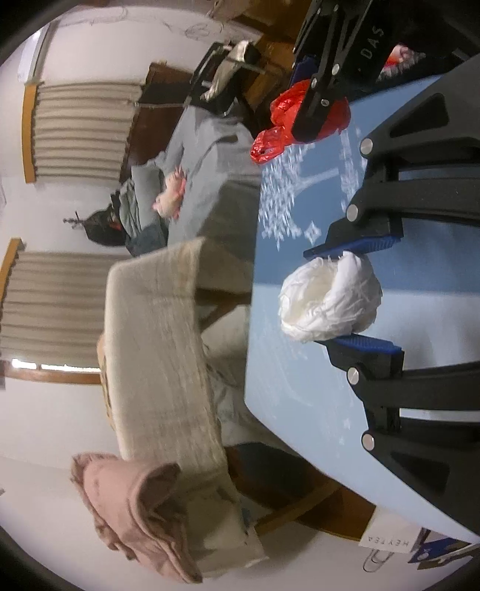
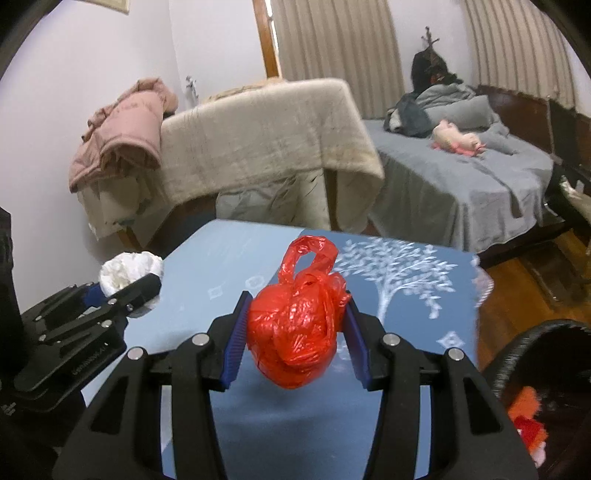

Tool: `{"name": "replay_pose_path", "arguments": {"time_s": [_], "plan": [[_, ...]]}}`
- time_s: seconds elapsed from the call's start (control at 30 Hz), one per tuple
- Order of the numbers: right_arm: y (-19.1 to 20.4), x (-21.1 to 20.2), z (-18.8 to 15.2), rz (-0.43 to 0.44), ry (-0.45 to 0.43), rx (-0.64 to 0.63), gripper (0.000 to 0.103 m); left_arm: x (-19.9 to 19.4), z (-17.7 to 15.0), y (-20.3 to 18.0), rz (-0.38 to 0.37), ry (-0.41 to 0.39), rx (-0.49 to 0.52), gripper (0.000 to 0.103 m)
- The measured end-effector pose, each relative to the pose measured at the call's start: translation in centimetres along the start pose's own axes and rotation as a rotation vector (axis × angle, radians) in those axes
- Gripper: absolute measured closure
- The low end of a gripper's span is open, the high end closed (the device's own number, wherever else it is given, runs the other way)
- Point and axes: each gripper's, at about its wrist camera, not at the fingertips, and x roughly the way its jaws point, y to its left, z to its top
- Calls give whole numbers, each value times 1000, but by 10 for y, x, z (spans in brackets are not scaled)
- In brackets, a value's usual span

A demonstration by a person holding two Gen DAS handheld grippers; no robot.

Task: Collect trash
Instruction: 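Carry the white tissue and red bag over the black bin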

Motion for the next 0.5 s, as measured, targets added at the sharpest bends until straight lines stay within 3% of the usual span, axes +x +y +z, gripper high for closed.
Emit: {"name": "replay_pose_path", "arguments": {"time_s": [0.5], "plan": [[-69, -110, -12, -112, -111, 50, 57, -36, 15, -101, -151, -65, 78, 66]]}}
